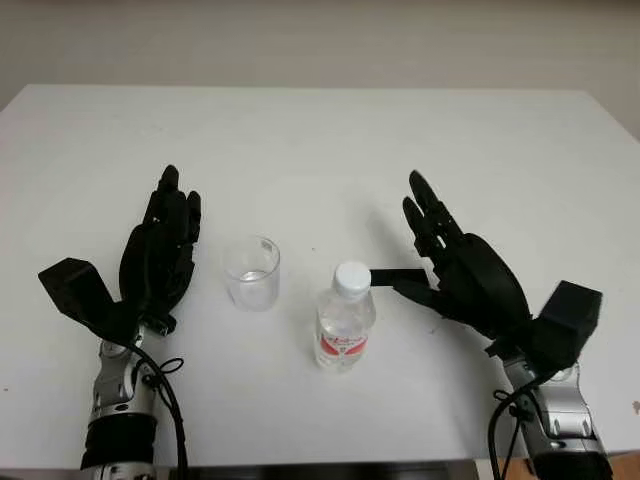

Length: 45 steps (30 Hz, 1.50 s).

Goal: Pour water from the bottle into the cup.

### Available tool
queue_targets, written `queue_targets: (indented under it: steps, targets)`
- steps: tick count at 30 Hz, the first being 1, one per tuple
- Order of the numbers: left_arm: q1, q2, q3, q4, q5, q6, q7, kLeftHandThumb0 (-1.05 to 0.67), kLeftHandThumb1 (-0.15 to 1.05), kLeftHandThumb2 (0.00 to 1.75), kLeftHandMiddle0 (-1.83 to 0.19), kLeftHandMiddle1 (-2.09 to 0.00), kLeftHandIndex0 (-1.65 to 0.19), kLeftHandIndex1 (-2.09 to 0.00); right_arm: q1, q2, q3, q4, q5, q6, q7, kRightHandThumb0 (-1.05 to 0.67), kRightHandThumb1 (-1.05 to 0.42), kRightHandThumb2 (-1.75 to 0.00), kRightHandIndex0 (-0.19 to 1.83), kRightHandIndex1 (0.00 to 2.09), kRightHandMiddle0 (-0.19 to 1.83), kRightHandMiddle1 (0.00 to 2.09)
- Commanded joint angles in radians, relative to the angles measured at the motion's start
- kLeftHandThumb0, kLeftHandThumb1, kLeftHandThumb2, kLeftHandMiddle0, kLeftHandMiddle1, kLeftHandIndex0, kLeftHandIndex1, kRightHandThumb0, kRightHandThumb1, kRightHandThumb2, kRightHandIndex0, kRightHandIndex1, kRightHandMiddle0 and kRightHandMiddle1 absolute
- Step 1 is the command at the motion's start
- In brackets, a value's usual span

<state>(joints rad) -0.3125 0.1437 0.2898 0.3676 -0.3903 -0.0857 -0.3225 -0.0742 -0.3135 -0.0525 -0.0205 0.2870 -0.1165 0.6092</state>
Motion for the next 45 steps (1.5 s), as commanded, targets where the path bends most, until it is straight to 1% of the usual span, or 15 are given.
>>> queue_targets:
  steps: [1,4,8,10,14,17,19,23,27,31,41,43,44,45]
  targets:
    - [-0.014,0.01,0.002,-0.005,-0.004,-0.005,-0.012,-0.7,1.05,0.4,0.08,-0.05,0.06,-0.05,0.039,-0.023,0.005,-0.086,0.062,0.037,0.049,-0.96,-0.87,-0.05,-0.19,0.0,-0.19,0.0]
    - [-0.017,0.011,0.005,0.005,-0.005,-0.014,-0.021,-0.7,1.05,0.4,0.08,-0.05,0.07,-0.05,0.073,-0.03,0.015,-0.157,0.135,0.07,0.115,-0.9,-0.85,-0.04,-0.19,0.0,-0.19,0.0]
    - [-0.014,0.008,0.004,-0.007,0.0,-0.003,-0.008,-0.7,1.05,0.39,0.07,-0.06,0.06,-0.06,0.122,-0.05,0.05,-0.266,0.133,0.135,0.119,-0.93,-0.85,-0.05,-0.19,0.0,-0.19,0.0]
    - [-0.014,0.01,0.002,-0.011,0.001,0.005,-0.002,-0.7,1.05,0.39,0.07,-0.06,0.06,-0.06,0.13,-0.049,0.073,-0.276,0.118,0.138,0.123,-0.92,-0.85,-0.05,-0.19,0.0,-0.19,0.0]
    - [-0.011,0.012,0.002,-0.018,-0.001,0.007,-0.003,-0.7,1.05,0.4,0.07,-0.05,0.06,-0.06,0.122,-0.018,0.117,-0.228,0.098,0.12,0.128,-0.94,-0.86,-0.05,-0.19,0.0,-0.19,0.0]
    - [-0.012,0.012,0.004,-0.019,-0.006,0.009,-0.005,-0.7,1.05,0.39,0.07,-0.06,0.05,-0.06,0.124,0.008,0.147,-0.201,0.056,0.127,0.084,-0.93,-0.84,-0.05,-0.19,0.0,-0.19,0.0]
    - [-0.013,0.01,0.005,-0.02,-0.008,0.01,-0.004,-0.69,1.05,0.39,0.07,-0.06,0.06,-0.06,0.126,0.033,0.17,-0.172,0.0,0.099,0.042,-0.93,-0.85,-0.06,-0.19,0.0,-0.19,0.0]
    - [-0.013,0.009,0.004,-0.019,-0.006,0.009,-0.002,-0.69,1.05,0.4,0.07,-0.05,0.06,-0.06,0.11,0.085,0.216,-0.067,-0.105,-0.021,-0.014,-0.92,-0.88,-0.06,-0.19,0.0,-0.19,0.0]
    - [-0.014,0.005,0.008,-0.019,-0.011,0.008,0.002,-0.69,1.05,0.38,0.07,-0.05,0.06,-0.05,0.098,0.122,0.249,-0.014,-0.156,-0.085,-0.046,-0.93,-0.88,-0.06,-0.19,0.0,-0.19,0.0]
    - [-0.013,0.002,0.007,-0.022,-0.007,0.006,0.013,-0.69,1.05,0.37,0.07,-0.06,0.05,-0.06,0.098,0.134,0.267,-0.012,-0.179,-0.121,-0.061,-0.91,-0.86,-0.05,-0.19,0.0,-0.19,0.0]
    - [-0.02,0.003,0.002,-0.007,-0.001,-0.005,0.005,-0.7,1.05,0.39,0.07,-0.05,0.06,-0.05,0.098,0.118,0.272,-0.052,-0.184,-0.112,-0.07,-0.9,-0.84,-0.05,-0.19,0.0,-0.19,0.0]
    - [-0.023,0.002,0.002,-0.003,-0.003,-0.005,0.003,-0.69,1.05,0.38,0.07,-0.05,0.06,-0.05,0.097,0.119,0.271,-0.054,-0.189,-0.13,-0.074,-0.89,-0.85,-0.05,-0.19,0.0,-0.15,0.02]
    - [-0.023,0.001,0.002,-0.002,-0.001,-0.008,0.004,-0.69,1.05,0.38,0.07,-0.05,0.06,-0.05,0.097,0.125,0.268,-0.055,-0.181,-0.137,-0.076,-0.88,-0.85,-0.05,-0.15,0.02,-0.08,0.06]
    - [-0.024,-0.001,0.002,0.0,-0.002,-0.011,0.004,-0.7,1.05,0.39,0.07,-0.05,0.06,-0.05,0.097,0.129,0.267,-0.054,-0.174,-0.146,-0.077,-0.85,-0.84,-0.05,0.04,0.27,0.1,0.3]
